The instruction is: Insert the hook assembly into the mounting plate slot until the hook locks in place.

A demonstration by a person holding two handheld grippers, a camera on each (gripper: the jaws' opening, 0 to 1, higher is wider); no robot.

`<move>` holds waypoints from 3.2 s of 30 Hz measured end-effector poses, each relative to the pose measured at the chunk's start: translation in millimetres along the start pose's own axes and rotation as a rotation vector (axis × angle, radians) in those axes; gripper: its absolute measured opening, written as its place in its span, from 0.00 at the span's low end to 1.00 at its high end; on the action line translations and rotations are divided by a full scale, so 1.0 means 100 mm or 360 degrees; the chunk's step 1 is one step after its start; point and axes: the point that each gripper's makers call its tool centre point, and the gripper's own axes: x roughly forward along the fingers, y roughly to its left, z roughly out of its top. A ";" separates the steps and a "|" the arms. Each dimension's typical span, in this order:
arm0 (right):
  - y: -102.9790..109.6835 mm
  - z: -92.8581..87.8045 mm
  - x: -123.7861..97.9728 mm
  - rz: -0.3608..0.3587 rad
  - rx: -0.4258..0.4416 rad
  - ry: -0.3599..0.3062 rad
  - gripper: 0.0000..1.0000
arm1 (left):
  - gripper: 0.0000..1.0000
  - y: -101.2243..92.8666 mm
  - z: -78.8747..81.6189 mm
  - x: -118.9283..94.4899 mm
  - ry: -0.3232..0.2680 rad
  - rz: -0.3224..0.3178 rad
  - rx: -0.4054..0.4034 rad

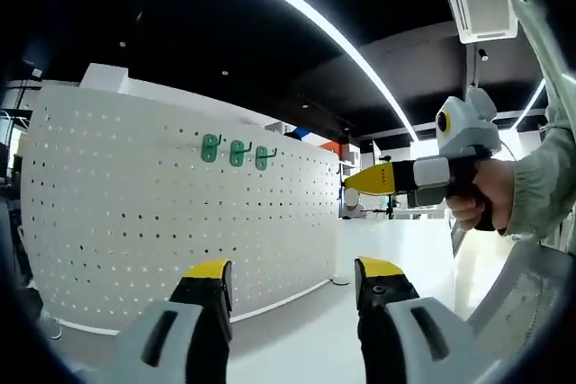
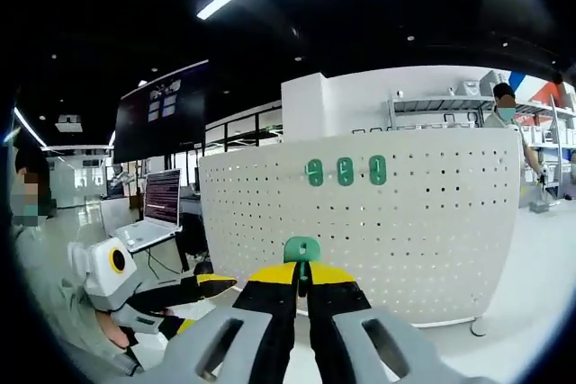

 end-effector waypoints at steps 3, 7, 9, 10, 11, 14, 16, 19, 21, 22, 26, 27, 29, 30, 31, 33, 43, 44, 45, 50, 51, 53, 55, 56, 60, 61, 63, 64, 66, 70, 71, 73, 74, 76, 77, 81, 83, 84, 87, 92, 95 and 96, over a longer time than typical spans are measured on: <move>-0.10 0.03 0.01 -0.0045 -0.0010 0.0000 0.01 | 0.57 0.00 -0.02 0.00 0.0018 0.0000 0.0026; -0.21 0.08 0.02 -0.0086 -0.0014 -0.0014 0.01 | 0.59 0.00 -0.03 0.00 0.0028 0.0002 0.0061; -0.25 0.10 0.03 -0.0101 -0.0014 -0.0021 0.01 | 0.59 0.00 -0.04 0.00 0.0038 0.0006 0.0081; -0.28 0.12 0.03 -0.0115 -0.0014 -0.0023 0.01 | 0.58 0.00 -0.04 0.00 0.0039 0.0006 0.0083; -0.31 0.13 0.04 -0.0127 -0.0015 -0.0024 0.01 | 0.58 0.00 -0.04 0.00 0.0037 0.0006 0.0081; -0.42 0.16 0.05 -0.0176 -0.0023 -0.0026 0.01 | 0.58 0.01 -0.04 0.00 0.0037 0.0010 0.0087; -0.48 0.18 0.07 -0.0204 -0.0037 -0.0022 0.01 | 0.57 0.01 -0.04 -0.01 0.0038 0.0009 0.0087; -0.57 0.21 0.08 -0.0235 -0.0038 -0.0030 0.01 | 0.57 0.01 -0.04 -0.01 0.0040 0.0006 0.0086; -0.61 0.24 0.09 -0.0252 -0.0042 -0.0044 0.01 | 0.57 0.01 -0.04 -0.01 0.0039 0.0007 0.0082; -0.63 0.25 0.10 -0.0258 -0.0044 -0.0044 0.01 | 0.57 0.01 -0.04 -0.01 0.0039 0.0006 0.0084; -0.69 0.30 0.14 -0.0281 -0.0061 -0.0059 0.01 | 0.57 0.01 -0.05 -0.01 0.0041 0.0004 0.0079; -0.72 0.32 0.16 -0.0292 -0.0064 -0.0062 0.01 | 0.57 0.01 -0.05 0.00 0.0043 0.0002 0.0079; -0.76 0.34 0.18 -0.0303 -0.0068 -0.0071 0.01 | 0.57 0.00 -0.06 0.00 0.0045 -0.0004 0.0082; -0.79 0.36 0.20 -0.0312 -0.0067 -0.0076 0.01 | 0.57 0.00 -0.06 0.00 0.0045 -0.0005 0.0086; -0.81 0.38 0.21 -0.0321 -0.0072 -0.0080 0.01 | 0.57 0.00 -0.06 0.00 0.0047 -0.0007 0.0087; -0.85 0.41 0.25 -0.0336 -0.0073 -0.0089 0.01 | 0.57 -0.01 -0.06 0.00 0.0049 -0.0010 0.0087; -1.05 0.55 0.50 -0.0402 -0.0066 -0.0126 0.01 | 0.57 -0.01 -0.06 0.01 0.0046 -0.0017 0.0087; -1.06 0.55 0.52 -0.0405 -0.0068 -0.0126 0.01 | 0.57 0.00 -0.06 0.01 0.0045 -0.0016 0.0084; -1.07 0.56 0.55 -0.0410 -0.0069 -0.0126 0.01 | 0.57 0.00 -0.06 0.01 0.0044 -0.0013 0.0082; -1.13 0.56 0.65 -0.0429 -0.0079 -0.0128 0.01 | 0.56 0.01 -0.06 0.01 0.0042 -0.0011 0.0074; -1.16 0.56 0.67 -0.0438 -0.0055 -0.0130 0.01 | 0.56 0.01 -0.05 0.02 0.0035 -0.0012 0.0074; -1.19 0.55 0.68 -0.0449 -0.0049 -0.0133 0.01 | 0.56 0.01 -0.04 0.02 0.0030 -0.0013 0.0081; -1.21 0.56 0.71 -0.0465 -0.0052 -0.0135 0.01 | 0.56 0.00 -0.04 0.02 0.0032 -0.0016 0.0078; -1.21 0.57 0.73 -0.0468 -0.0058 -0.0135 0.01 | 0.56 0.00 -0.05 0.03 0.0034 -0.0016 0.0078; -1.27 0.59 0.77 -0.0487 -0.0065 -0.0139 0.01 | 0.56 0.00 -0.05 0.03 0.0036 -0.0021 0.0083; -1.29 0.60 0.79 -0.0491 -0.0062 -0.0138 0.01 | 0.56 0.00 -0.06 0.03 0.0038 -0.0023 0.0083; -1.32 0.60 0.82 -0.0492 -0.0057 -0.0142 0.01 | 0.55 -0.01 -0.06 0.04 0.0040 -0.0025 0.0083; -1.33 0.61 0.83 -0.0491 -0.0053 -0.0149 0.01 | 0.55 0.00 -0.06 0.04 0.0038 -0.0023 0.0089; -1.34 0.60 0.84 -0.0502 -0.0062 -0.0141 0.01 | 0.55 0.00 -0.05 0.04 0.0036 -0.0023 0.0089; -1.36 0.60 0.87 -0.0508 -0.0061 -0.0138 0.01 | 0.55 0.01 -0.05 0.04 0.0036 -0.0017 0.0082; -1.37 0.60 0.88 -0.0511 -0.0062 -0.0137 0.01 | 0.55 0.01 -0.05 0.04 0.0036 -0.0016 0.0083; -1.37 0.60 0.91 -0.0513 -0.0067 -0.0134 0.01 | 0.55 0.01 -0.05 0.04 0.0033 -0.0019 0.0084; -1.38 0.60 0.92 -0.0514 -0.0066 -0.0133 0.01 | 0.55 0.00 -0.05 0.04 0.0034 -0.0019 0.0085; -1.40 0.61 0.95 -0.0515 -0.0068 -0.0132 0.01 | 0.55 0.00 -0.05 0.04 0.0035 -0.0021 0.0087; -1.40 0.62 0.96 -0.0516 -0.0068 -0.0132 0.01 | 0.55 0.00 -0.05 0.04 0.0035 -0.0021 0.0087; -1.41 0.67 1.01 -0.0505 -0.0052 -0.0148 0.01 | 0.55 0.01 -0.05 0.04 0.0034 -0.0019 0.0088; -1.41 0.69 1.04 -0.0511 -0.0081 -0.0144 0.01 | 0.55 0.01 -0.05 0.04 0.0036 -0.0015 0.0090; -1.42 0.70 1.06 -0.0510 -0.0080 -0.0141 0.01 | 0.55 0.01 -0.05 0.04 0.0034 -0.0015 0.0088; -1.43 0.72 1.10 -0.0512 -0.0077 -0.0139 0.01 | 0.55 0.01 -0.04 0.04 0.0031 -0.0014 0.0089; -1.46 0.71 1.16 -0.0529 -0.0082 -0.0123 0.01 | 0.55 0.02 -0.04 0.04 0.0026 -0.0013 0.0087; -1.45 0.71 1.19 -0.0525 -0.0084 -0.0114 0.01 | 0.55 0.03 -0.03 0.04 0.0025 -0.0010 0.0086; -1.45 0.70 1.20 -0.0527 -0.0092 -0.0106 0.01 | 0.55 0.02 -0.03 0.04 0.0026 -0.0012 0.0085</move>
